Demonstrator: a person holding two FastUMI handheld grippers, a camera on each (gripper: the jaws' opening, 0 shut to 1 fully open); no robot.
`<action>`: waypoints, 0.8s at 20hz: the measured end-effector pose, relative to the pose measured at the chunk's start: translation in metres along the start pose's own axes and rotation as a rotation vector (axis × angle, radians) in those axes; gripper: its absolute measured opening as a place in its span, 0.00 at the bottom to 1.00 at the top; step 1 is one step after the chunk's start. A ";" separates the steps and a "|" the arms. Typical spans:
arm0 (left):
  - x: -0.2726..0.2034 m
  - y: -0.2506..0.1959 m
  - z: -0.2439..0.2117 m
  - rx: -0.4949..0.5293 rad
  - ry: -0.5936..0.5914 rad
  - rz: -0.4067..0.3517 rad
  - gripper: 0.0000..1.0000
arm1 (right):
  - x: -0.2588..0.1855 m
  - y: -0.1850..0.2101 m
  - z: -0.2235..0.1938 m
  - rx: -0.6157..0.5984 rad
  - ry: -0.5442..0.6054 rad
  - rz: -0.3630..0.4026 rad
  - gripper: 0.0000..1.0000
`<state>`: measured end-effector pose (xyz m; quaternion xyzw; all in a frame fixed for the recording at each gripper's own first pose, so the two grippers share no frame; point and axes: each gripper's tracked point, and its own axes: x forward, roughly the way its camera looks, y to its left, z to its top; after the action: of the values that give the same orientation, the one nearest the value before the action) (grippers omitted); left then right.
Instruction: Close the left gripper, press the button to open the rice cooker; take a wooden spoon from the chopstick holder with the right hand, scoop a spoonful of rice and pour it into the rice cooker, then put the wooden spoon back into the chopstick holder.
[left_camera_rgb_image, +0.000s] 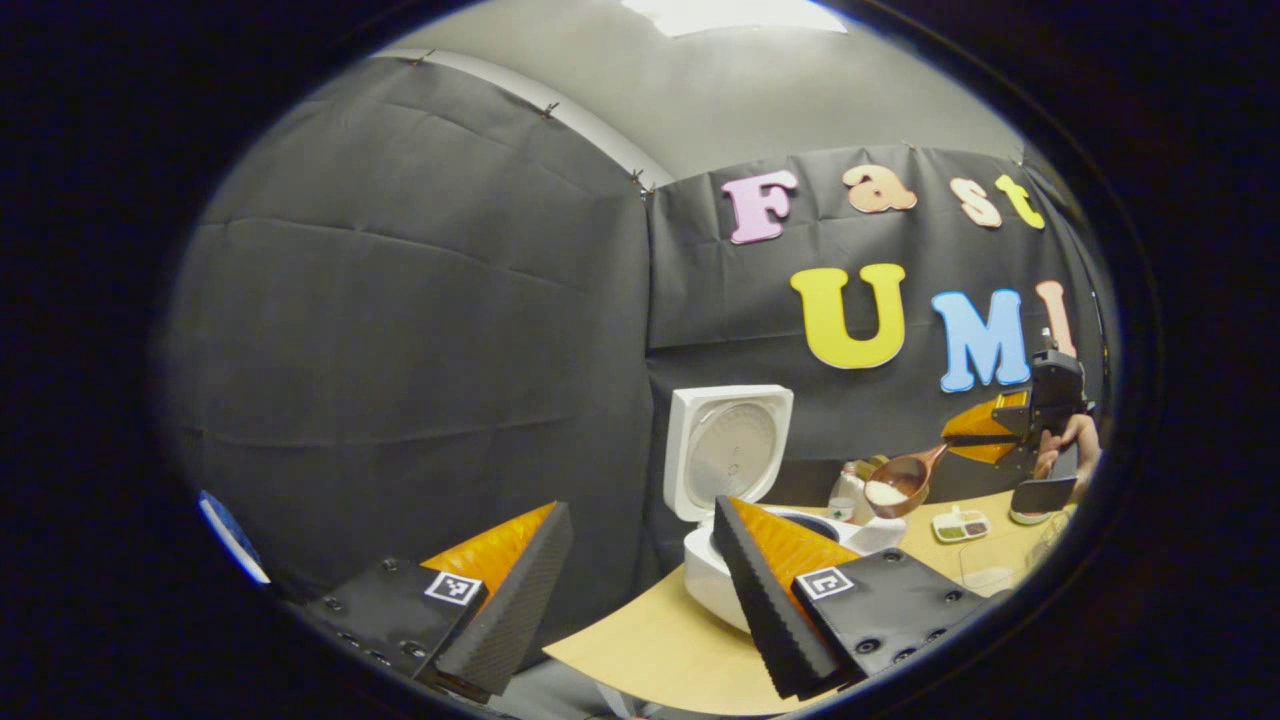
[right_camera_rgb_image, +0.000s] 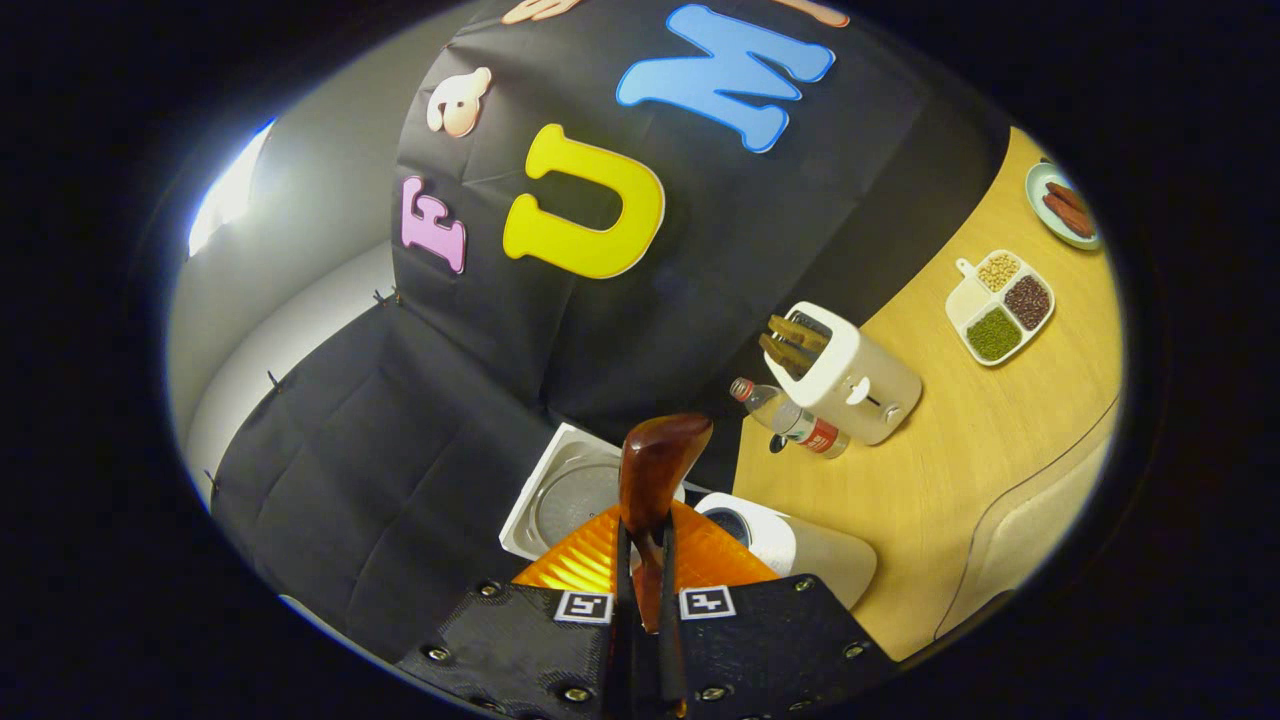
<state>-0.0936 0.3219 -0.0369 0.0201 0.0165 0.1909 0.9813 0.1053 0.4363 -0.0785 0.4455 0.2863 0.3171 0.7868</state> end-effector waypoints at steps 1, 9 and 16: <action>-0.003 0.008 -0.003 0.000 0.006 0.016 0.98 | 0.009 0.002 -0.006 -0.015 0.010 -0.001 0.10; -0.028 0.054 -0.018 0.008 0.035 0.124 0.99 | 0.077 0.012 -0.061 -0.247 0.090 -0.025 0.10; -0.039 0.073 -0.028 0.007 0.056 0.188 0.98 | 0.114 0.008 -0.099 -0.577 0.153 -0.048 0.10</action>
<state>-0.1586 0.3761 -0.0600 0.0194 0.0427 0.2823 0.9582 0.1031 0.5764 -0.1342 0.1715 0.2534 0.3993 0.8642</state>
